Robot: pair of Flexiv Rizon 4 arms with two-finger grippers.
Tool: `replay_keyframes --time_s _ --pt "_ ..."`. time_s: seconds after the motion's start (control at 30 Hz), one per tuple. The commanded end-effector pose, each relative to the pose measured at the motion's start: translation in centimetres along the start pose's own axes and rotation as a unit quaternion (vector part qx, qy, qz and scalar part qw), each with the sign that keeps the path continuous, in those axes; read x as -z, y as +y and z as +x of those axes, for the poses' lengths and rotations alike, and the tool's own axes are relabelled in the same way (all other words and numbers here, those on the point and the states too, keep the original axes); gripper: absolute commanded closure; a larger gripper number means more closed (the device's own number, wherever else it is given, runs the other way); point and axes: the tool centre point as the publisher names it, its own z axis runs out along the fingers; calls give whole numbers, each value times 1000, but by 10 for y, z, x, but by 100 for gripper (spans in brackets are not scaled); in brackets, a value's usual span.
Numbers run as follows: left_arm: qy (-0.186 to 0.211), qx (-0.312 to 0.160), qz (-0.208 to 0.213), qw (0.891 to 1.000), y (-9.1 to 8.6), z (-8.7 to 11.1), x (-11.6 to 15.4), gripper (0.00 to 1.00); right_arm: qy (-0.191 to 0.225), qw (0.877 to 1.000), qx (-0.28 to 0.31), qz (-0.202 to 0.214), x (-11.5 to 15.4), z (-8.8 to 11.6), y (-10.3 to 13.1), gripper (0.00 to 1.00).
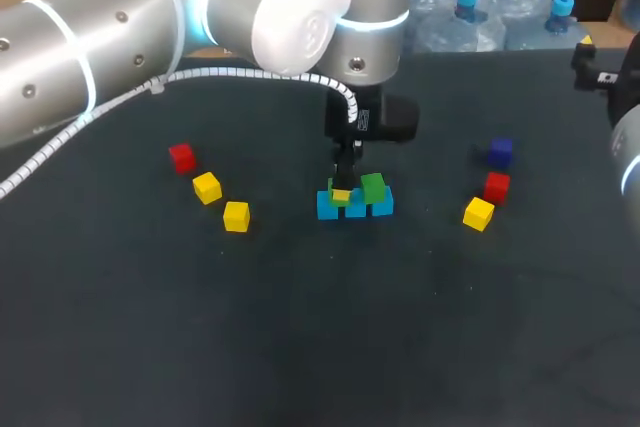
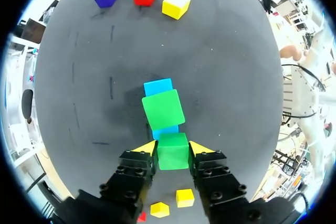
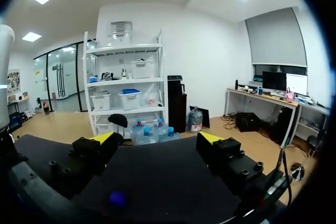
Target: Place the blue cubes, place green cubes on the blue cubes, place the yellow cubes on the green cubes, then place the red cubes on the yellow cubes, and place purple cube on the red cubes.
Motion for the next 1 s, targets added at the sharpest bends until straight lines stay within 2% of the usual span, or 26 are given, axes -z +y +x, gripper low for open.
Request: replay_keyframes --time_s 0.03,0.23,0.53,0.77,0.83,1.0 --pt "3 1 3 1000 4 -1 0 100 -81 996 -1 -38 -1 4 -3 0" --pt "3 1 3 1000 5 -2 0 94 -81 996 -1 -38 -1 4 -3 0" --pt "5 4 3 1000 6 -1 -2 95 -81 996 -1 -38 -1 4 -3 0" --pt "7 5 5 1000 7 0 -3 92 -81 996 -1 -38 -1 4 -3 0" --pt "7 4 5 1000 7 -1 -3 88 -81 996 -1 -38 -1 4 -3 0" --pt "6 4 6 1000 7 -1 -3 55 -81 996 -1 -38 -1 4 -3 0"
